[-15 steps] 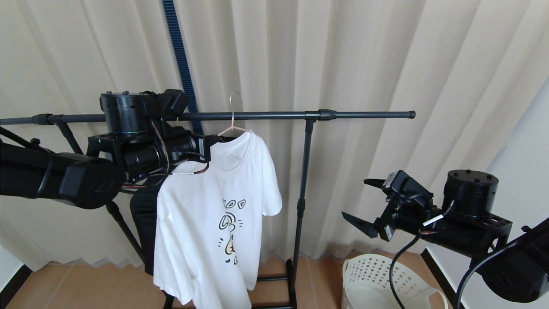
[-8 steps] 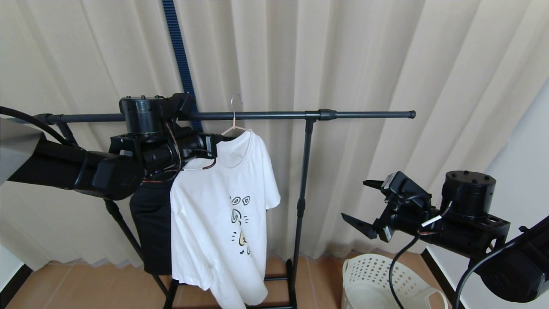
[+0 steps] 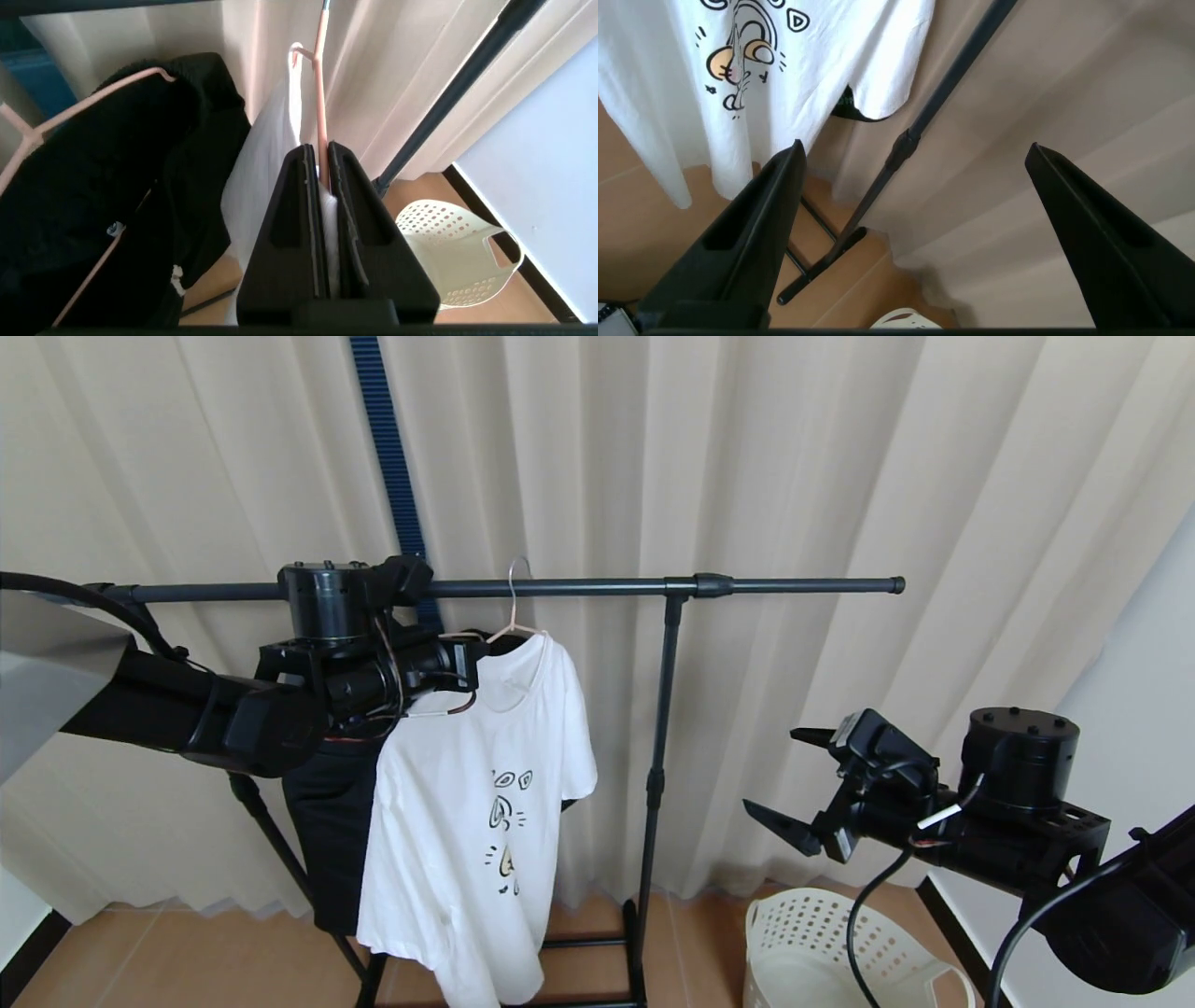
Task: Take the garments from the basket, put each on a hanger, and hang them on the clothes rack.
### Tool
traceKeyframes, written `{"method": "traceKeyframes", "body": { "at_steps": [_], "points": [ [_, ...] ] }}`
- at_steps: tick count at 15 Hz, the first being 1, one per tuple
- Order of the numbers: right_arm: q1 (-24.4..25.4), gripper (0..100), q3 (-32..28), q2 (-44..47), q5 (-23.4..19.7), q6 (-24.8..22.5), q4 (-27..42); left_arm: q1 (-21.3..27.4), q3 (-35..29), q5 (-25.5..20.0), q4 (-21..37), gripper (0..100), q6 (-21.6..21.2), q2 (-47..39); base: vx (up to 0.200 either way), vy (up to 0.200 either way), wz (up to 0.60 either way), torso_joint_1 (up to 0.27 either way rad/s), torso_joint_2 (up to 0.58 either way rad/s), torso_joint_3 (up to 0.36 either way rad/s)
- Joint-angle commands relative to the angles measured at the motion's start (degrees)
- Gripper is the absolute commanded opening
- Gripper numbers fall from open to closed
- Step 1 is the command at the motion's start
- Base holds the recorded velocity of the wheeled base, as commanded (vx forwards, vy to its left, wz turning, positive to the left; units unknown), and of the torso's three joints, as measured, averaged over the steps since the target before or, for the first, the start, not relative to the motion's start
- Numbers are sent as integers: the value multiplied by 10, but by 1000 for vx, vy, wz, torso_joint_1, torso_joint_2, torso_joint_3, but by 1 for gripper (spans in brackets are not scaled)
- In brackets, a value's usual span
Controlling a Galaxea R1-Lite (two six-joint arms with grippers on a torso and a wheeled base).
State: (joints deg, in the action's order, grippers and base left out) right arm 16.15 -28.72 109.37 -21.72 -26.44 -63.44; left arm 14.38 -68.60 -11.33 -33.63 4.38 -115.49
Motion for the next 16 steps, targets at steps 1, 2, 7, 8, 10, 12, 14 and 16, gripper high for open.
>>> {"method": "traceKeyframes", "body": {
  "at_steps": [1, 2, 7, 8, 10, 12, 14, 16],
  "points": [
    [0, 100, 0, 0, -1, 0, 0, 0, 4, 0, 1, 0, 0, -4, 0, 0, 0, 0, 0, 0],
    [0, 100, 1, 0, 0, 0, 0, 0, 7, 0, 1, 0, 0, -7, 0, 0, 0, 0, 0, 0],
    [0, 100, 1, 0, 0, 0, 0, 0, 15, 0, 0, 0, 0, -11, 0, 0, 0, 0, 0, 0],
    [0, 100, 1, 0, -1, 0, 0, 0, 15, 0, 0, 0, 0, -11, 0, 0, 0, 0, 0, 0],
    [0, 100, 1, 0, 0, 0, 0, 0, 15, 0, 0, 0, 0, -10, 0, 0, 0, 0, 0, 0],
    [0, 100, 1, 0, 0, 0, 0, 0, 15, 0, 0, 0, 0, -10, 0, 0, 0, 0, 0, 0],
    [0, 100, 1, 0, -1, 0, 0, 0, 15, -1, 0, 0, 0, -10, 0, 0, 0, 0, 0, 0],
    [0, 100, 1, 0, 0, 0, 0, 0, 15, -1, 0, 100, 0, -9, 0, 0, 0, 0, 0, 0]
  ]
}}
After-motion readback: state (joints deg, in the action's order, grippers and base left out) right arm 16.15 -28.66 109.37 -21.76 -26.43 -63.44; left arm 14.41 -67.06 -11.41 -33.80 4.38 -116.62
